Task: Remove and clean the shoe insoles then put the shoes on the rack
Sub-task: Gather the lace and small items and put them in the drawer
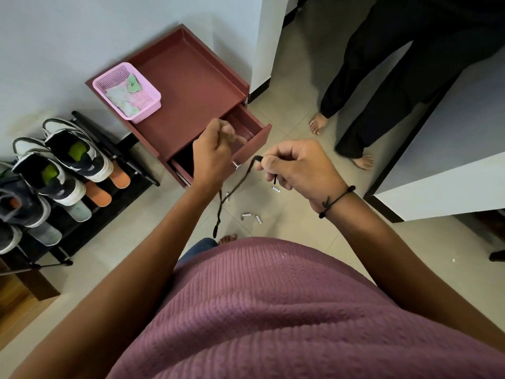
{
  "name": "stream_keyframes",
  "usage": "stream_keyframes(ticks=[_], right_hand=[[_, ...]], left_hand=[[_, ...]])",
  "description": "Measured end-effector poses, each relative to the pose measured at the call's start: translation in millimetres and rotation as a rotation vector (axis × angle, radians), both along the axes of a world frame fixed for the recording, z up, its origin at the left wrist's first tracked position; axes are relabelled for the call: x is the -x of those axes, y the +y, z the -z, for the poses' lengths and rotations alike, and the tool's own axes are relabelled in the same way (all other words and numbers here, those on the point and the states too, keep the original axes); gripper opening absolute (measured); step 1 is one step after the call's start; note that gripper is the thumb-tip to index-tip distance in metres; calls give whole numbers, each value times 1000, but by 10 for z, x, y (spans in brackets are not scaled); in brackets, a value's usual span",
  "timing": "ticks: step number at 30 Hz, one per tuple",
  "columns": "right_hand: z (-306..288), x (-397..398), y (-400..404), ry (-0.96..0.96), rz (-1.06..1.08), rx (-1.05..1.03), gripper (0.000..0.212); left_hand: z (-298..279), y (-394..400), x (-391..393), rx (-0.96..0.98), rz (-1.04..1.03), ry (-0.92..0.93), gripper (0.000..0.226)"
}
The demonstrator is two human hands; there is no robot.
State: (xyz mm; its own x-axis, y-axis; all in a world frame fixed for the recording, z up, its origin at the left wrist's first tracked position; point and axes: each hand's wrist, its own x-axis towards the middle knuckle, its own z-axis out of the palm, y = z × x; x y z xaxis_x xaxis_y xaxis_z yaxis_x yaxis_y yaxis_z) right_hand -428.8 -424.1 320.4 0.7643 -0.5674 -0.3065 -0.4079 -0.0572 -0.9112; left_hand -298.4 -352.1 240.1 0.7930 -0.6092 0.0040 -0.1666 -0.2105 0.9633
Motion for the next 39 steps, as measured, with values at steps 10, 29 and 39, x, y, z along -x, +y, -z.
stream_keyframes(ticks=[10, 29, 39], right_hand=[[93, -95, 22, 9, 77, 98, 13], [227, 33, -64, -191, 167, -89, 18], [295, -109, -74, -265, 288, 173, 22]], left_hand=[[-59, -56, 291, -70, 103, -71, 17], [-232, 19, 210, 149, 150, 264, 29], [-299, 16, 250, 324, 128, 601, 22]])
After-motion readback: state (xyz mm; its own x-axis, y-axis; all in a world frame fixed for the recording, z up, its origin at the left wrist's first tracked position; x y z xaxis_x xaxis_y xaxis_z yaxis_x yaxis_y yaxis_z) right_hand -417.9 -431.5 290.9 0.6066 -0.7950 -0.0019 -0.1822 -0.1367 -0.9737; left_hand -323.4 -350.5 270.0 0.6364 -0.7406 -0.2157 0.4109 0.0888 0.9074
